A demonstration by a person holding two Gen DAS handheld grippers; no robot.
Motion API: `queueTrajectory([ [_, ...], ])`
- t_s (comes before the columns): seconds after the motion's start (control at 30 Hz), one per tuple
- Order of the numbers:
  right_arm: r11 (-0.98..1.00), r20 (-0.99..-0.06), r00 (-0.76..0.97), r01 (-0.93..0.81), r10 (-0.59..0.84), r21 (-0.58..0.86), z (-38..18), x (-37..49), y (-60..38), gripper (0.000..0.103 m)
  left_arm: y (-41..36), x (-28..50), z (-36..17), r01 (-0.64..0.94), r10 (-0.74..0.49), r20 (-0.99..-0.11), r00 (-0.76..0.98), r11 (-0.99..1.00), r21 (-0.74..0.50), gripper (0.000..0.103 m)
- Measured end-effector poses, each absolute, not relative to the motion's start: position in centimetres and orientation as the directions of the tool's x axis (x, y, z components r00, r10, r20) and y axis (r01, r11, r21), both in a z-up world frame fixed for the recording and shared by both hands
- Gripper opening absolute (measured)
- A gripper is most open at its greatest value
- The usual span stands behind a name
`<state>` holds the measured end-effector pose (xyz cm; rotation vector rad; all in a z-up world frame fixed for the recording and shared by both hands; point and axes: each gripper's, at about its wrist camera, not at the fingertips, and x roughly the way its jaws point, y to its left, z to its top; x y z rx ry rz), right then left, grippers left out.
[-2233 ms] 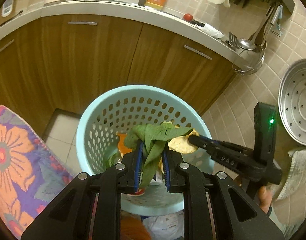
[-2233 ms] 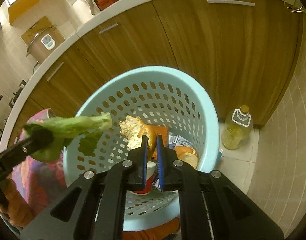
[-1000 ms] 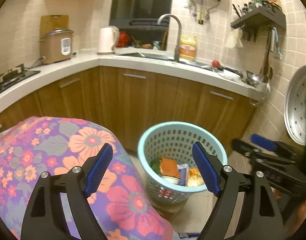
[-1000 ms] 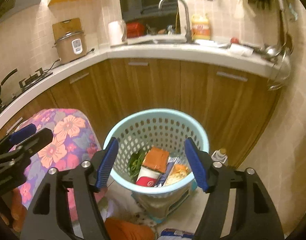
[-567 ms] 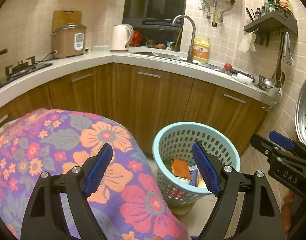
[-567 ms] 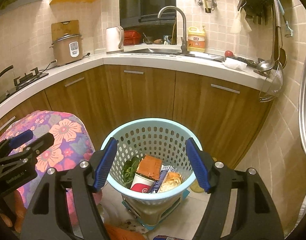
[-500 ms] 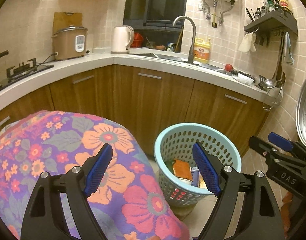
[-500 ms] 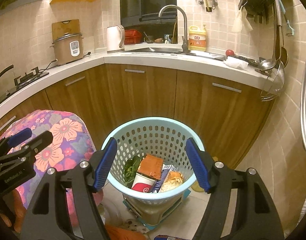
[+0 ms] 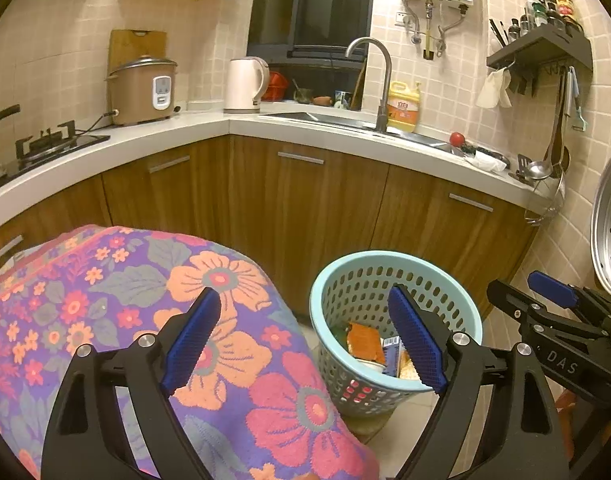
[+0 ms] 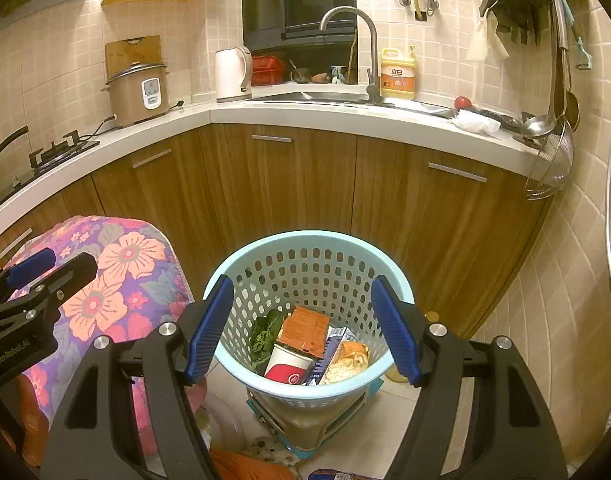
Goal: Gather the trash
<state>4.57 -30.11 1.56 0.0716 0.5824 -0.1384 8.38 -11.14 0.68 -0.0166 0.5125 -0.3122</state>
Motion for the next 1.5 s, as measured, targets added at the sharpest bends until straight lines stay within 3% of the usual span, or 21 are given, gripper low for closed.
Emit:
queueTrajectory([
  [1.5,0.990,-0.533,0.838,0.140,-0.117,0.002,1.54,5.15,-29.36,0.072,-11.11,8.10,1.12,0.268,-0.269,-0.472,0.840,0.961,-0.070,0.088],
])
